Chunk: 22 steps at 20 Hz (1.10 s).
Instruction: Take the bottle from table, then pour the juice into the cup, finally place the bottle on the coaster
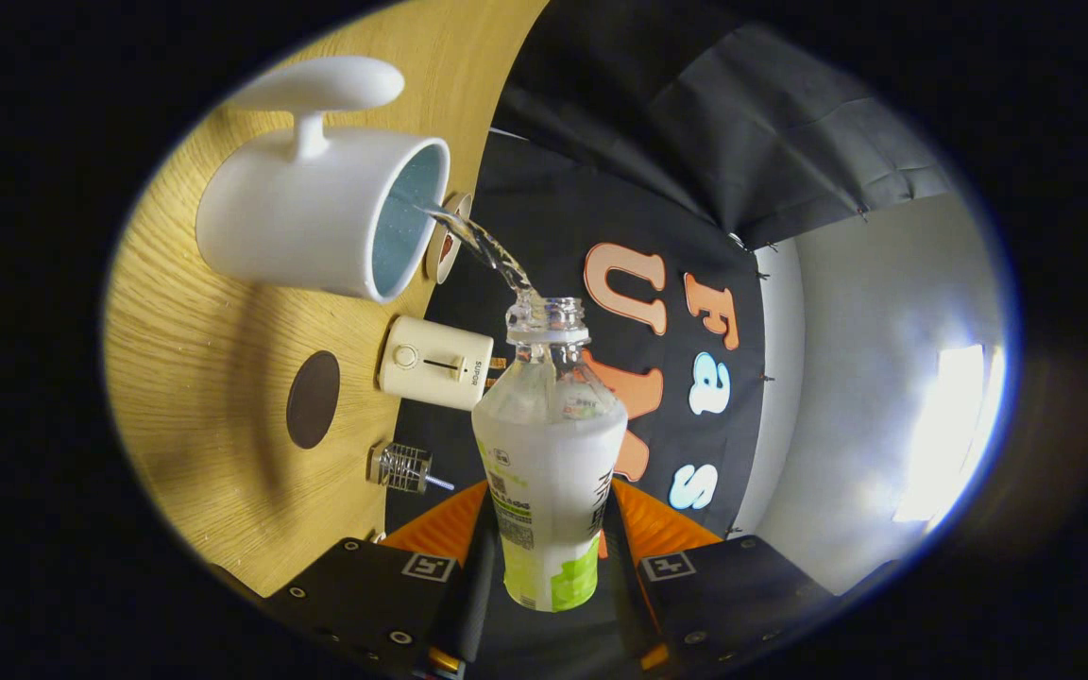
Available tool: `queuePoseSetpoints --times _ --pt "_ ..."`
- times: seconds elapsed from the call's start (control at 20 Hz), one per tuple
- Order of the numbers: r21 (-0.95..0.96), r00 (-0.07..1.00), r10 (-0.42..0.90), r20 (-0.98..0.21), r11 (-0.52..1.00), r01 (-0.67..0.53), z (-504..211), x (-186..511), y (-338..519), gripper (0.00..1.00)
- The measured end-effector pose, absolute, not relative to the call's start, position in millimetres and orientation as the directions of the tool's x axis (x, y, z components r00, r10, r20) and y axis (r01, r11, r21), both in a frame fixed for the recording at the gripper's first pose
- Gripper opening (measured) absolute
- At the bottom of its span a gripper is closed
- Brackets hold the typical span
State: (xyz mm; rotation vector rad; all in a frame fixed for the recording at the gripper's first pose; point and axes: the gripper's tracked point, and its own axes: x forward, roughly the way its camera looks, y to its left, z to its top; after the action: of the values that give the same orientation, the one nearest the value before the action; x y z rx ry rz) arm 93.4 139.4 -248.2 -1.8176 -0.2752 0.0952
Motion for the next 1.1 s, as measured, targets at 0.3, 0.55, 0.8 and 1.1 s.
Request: queuePoseSetpoints --times 0.3,0.55,0.8,1.1 --pt "-0.956 0.966 0.246 0.082 -0.255 0.146 -246 95 142 0.57" --pt "-0.944 0.964 0.252 0.086 -0.289 0.16 -244 92 139 0.57" --pt "-0.93 0.957 0.28 0.079 -0.324 0.172 -241 92 144 0.56" --pt "-0.912 0.95 0.302 0.078 -0.363 0.19 -234 95 146 0.56"
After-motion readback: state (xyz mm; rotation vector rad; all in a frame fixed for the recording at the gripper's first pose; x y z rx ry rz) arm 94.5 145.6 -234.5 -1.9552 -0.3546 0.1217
